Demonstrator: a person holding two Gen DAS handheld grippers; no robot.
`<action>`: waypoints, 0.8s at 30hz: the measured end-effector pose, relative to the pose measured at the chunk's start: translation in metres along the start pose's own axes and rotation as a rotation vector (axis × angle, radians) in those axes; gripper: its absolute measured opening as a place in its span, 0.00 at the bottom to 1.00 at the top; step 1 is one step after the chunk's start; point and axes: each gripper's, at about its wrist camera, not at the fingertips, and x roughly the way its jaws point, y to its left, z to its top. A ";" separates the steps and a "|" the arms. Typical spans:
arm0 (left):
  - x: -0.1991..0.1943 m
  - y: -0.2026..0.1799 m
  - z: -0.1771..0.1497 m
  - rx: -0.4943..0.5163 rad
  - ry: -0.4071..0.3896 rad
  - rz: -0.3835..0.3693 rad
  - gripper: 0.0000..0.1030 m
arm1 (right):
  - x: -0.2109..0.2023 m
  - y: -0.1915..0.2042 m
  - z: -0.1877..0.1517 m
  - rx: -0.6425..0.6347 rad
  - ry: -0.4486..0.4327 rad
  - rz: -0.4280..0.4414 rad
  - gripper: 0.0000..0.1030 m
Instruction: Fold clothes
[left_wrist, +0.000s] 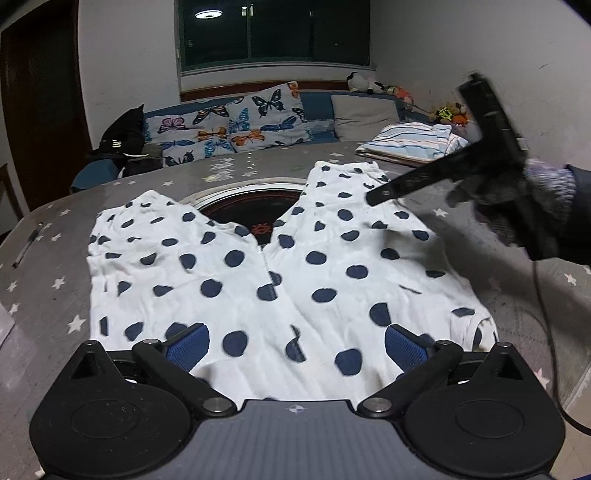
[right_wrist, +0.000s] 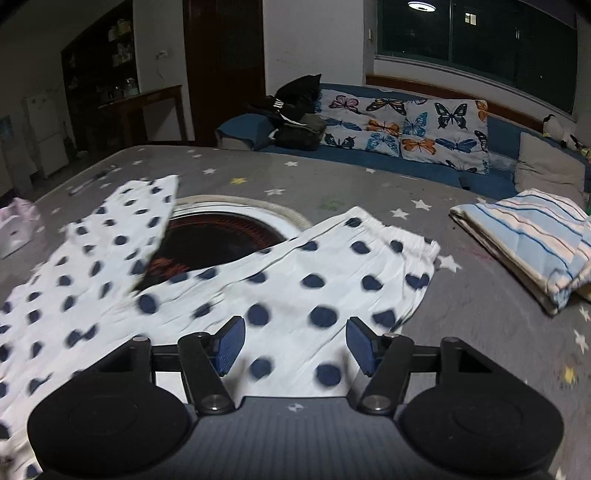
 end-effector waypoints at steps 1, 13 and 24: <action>0.002 -0.001 0.001 0.000 0.001 -0.004 1.00 | 0.005 -0.003 0.001 0.003 0.006 -0.006 0.59; 0.019 -0.005 -0.001 0.013 0.039 -0.049 1.00 | 0.042 -0.038 0.025 0.021 0.020 -0.047 0.59; 0.031 -0.005 -0.005 0.015 0.084 -0.059 1.00 | 0.095 -0.064 0.055 0.060 0.047 -0.066 0.59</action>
